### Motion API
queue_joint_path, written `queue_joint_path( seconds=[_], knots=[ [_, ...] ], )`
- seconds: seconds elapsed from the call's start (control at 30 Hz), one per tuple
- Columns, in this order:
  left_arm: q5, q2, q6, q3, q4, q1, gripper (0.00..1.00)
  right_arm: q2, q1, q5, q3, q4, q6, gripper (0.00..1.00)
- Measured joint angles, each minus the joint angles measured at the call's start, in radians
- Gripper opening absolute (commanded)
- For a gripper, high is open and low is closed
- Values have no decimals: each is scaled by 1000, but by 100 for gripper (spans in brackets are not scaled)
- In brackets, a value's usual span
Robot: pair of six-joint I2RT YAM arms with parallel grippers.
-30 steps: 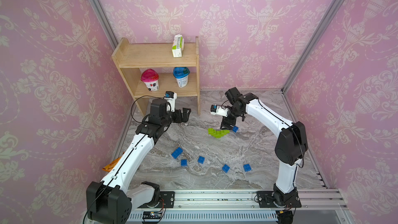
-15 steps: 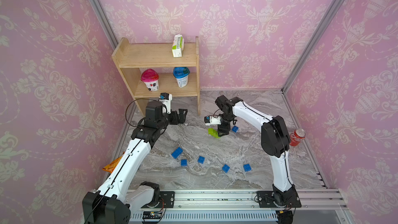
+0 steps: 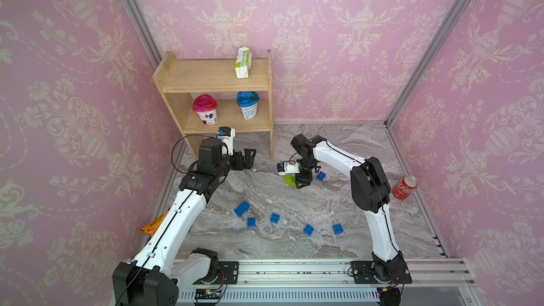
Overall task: Assemble the letter v with lego
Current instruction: Adjust the lego brick at the center of the board.
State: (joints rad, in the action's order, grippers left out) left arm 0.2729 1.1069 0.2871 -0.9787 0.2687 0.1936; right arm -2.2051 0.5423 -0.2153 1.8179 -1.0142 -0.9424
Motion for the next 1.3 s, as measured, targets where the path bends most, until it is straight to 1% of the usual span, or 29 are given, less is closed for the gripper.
queue_joint_path(
  seconds=[0.03,0.13,0.23,0.3,0.4,0.47,0.57,0.67,0.8,0.83,0.93,1.1,1.3],
  knots=[
    [0,0,0,0,0,-2,98,0,0,0,0,3,0,61],
    [0,0,0,0,-1,-2,98,-2,0,0,0,9,0,54],
    [0,0,0,0,-3,-2,99,-2,0,0,0,10,3,53],
    [0,0,0,0,-3,-2,99,-2,0,0,0,10,2,47],
    [0,0,0,0,-5,-2,99,-2,0,-1,0,10,3,46],
    [0,0,0,0,-7,-2,99,-2,0,-1,0,10,2,42],
    [0,0,0,0,-6,-2,99,-2,0,-3,0,10,3,42],
    [0,0,0,0,-6,-3,99,-4,0,-5,0,8,1,36],
    [0,0,0,0,-6,-3,99,-4,0,-8,1,6,0,35],
    [0,0,0,0,-6,-3,99,-4,0,-13,2,3,0,31],
    [0,1,0,0,-8,-3,99,-4,0,-31,3,-11,0,24],
    [0,4,0,0,-15,-3,99,-4,0,-88,18,-69,0,23],
    [0,8,0,0,-16,-3,99,-4,0,-195,34,-163,-23,23]
  ],
)
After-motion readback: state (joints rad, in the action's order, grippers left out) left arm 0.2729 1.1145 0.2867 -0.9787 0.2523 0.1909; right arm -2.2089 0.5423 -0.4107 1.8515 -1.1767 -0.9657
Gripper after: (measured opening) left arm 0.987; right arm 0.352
